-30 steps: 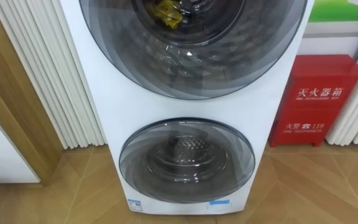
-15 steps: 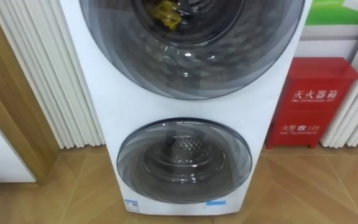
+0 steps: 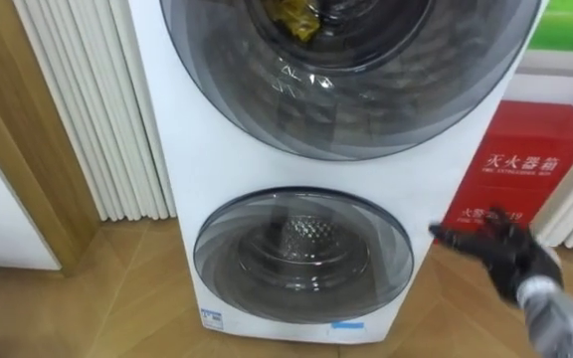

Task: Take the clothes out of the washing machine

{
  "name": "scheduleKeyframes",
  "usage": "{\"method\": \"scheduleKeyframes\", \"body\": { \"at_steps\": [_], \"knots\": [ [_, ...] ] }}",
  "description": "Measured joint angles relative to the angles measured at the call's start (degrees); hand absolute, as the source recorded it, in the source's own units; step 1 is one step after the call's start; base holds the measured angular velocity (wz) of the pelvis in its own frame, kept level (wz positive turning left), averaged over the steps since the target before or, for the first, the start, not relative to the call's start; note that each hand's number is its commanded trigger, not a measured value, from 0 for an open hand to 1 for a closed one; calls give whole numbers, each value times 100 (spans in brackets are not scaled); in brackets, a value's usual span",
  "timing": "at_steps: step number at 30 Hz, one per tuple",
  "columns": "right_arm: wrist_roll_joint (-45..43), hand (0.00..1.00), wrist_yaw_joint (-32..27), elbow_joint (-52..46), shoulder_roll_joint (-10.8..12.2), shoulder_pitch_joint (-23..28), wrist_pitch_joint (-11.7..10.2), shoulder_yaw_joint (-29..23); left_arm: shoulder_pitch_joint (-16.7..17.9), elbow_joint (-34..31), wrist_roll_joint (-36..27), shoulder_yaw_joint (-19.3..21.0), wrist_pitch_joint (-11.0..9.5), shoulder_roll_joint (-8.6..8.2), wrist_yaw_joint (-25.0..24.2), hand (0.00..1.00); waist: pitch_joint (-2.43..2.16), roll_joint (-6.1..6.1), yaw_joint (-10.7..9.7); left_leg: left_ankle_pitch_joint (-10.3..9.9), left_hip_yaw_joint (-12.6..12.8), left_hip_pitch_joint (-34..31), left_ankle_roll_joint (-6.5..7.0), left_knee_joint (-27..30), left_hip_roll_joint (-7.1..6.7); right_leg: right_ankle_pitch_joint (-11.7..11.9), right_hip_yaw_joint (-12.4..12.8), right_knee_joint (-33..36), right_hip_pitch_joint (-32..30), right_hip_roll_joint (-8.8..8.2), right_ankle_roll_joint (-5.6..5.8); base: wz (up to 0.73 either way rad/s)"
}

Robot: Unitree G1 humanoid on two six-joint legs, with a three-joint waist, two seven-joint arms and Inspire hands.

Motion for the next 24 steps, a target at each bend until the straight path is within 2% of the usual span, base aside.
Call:
{"method": "scheduleKeyframes", "body": {
  "at_steps": [2, 5, 12, 14, 19, 24],
  "knots": [
    [-10, 0, -93, -14, -98, -169, 1, 3, 4, -82, -1, 0, 74, 25, -40, 0, -8, -17, 46, 1, -55, -25, -1, 3, -2, 0, -107, 7, -6, 1, 0, 14],
    [-68, 0, -108, -16, -214, -328, 10, 6, 20, -83, -11, 16, 133, 37, -61, 0, -9, -18, 95, 1, -91, -32, -1, 4, -9, 0, -133, 13, -4, -4, 0, 8],
    [-335, 0, -243, -22, -516, -602, 17, 5, -9, -94, -14, 106, 130, 88, -94, 0, -22, -124, 130, 21, -214, -4, -3, -55, -35, -2, -265, 75, -3, -16, 2, 8],
    [-434, 0, -235, -22, -615, -626, 95, 5, -8, -85, -13, 140, 125, 135, -94, 0, -40, -194, 144, 22, -241, 17, -4, -84, -35, -2, -259, 100, 1, -12, 3, 4],
    [-435, 0, -285, -104, -796, -702, 351, 8, 10, -75, -13, 255, 128, 164, -84, 0, -32, -242, 165, 25, -322, 41, 0, -89, -44, -13, -267, 173, -15, -16, 20, 1],
    [-563, 0, -280, -117, -856, -712, 383, 41, -8, -82, -10, 411, 127, 169, -63, 0, -32, -241, 184, 33, -356, 50, -1, -113, -65, -21, -268, 175, -5, -27, 32, 1]
  ]
}}
